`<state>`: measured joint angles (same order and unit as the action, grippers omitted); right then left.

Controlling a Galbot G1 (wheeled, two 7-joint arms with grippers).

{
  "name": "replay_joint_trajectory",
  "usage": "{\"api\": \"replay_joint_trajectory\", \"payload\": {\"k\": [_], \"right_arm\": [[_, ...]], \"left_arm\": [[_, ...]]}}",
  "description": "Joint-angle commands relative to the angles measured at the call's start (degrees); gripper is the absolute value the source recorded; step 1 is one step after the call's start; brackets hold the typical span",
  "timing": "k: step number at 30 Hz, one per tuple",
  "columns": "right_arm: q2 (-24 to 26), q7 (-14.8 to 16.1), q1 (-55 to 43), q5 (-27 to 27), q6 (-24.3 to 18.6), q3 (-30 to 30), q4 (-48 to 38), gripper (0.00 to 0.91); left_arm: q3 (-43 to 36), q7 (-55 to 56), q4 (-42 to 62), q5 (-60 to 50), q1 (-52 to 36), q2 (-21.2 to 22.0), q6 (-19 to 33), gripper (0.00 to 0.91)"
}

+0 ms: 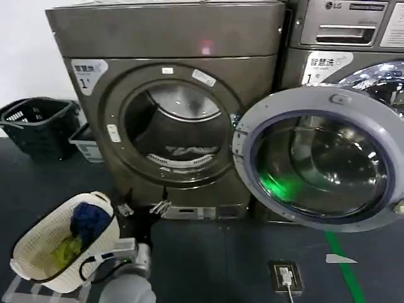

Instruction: Grasp the clothes from the dryer.

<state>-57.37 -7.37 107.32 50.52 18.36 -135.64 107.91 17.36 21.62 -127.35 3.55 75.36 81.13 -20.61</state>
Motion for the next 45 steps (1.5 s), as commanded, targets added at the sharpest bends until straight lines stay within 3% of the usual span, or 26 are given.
{"api": "replay_joint_trajectory", "payload": {"k": [1, 21, 26, 45], "right_arm": [[0.0, 0.2, 0.0, -0.1, -1.0, 0.0, 0.0, 0.907], [-0.5, 0.9, -0.1, 0.6, -4.2, 0.1, -0.2, 0.907], [-0.5, 0.9, 0.1, 0.5, -6.8, 0.3, -0.8, 0.907], [-0.5, 0.6, 0.2, 0.6, -7.3, 0.5, -1.0, 0.907]], "left_arm": [[0.0, 0.0, 0.1, 0.0, -0.1, 0.0, 0.0, 0.907], [0.3, -1.4, 0.1, -0.1, -0.3, -0.9, 0.0, 0.907], [0.5, -1.9, 0.1, -0.1, -0.5, -1.3, 0.0, 0.907], [0.1, -2.4, 0.5, -0.1, -1.0, -1.3, -0.1, 0.907]]}}
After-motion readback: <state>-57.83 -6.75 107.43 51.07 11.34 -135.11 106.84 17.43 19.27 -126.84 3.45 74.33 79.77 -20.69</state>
